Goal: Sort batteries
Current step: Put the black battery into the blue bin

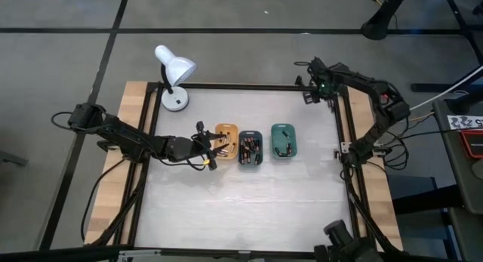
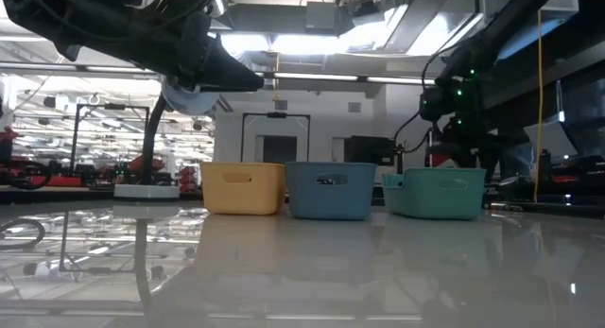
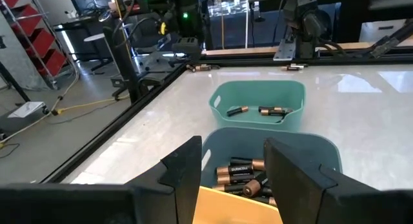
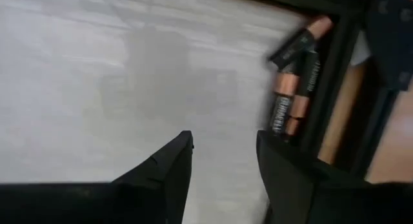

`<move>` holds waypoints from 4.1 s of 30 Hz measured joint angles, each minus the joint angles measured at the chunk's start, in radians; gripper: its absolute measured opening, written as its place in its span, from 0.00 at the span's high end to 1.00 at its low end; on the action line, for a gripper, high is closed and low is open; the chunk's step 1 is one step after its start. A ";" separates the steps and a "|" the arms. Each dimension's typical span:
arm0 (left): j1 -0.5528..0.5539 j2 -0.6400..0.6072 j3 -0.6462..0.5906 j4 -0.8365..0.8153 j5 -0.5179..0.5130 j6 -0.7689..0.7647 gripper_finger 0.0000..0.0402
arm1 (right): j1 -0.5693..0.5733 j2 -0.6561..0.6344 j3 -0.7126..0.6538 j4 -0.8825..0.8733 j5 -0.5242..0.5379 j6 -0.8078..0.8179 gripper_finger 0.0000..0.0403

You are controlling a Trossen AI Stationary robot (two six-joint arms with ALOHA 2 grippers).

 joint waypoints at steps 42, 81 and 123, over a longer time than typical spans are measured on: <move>0.000 0.000 0.000 0.003 0.005 -0.009 0.61 | -0.004 0.245 0.208 -0.182 0.195 -0.677 0.46; 0.000 0.000 0.000 0.003 0.005 -0.015 0.61 | 0.044 0.408 0.140 -0.187 0.333 -0.858 0.19; 0.000 0.000 0.000 0.004 0.005 -0.003 0.61 | 0.221 0.414 0.293 -0.407 0.070 -0.783 0.87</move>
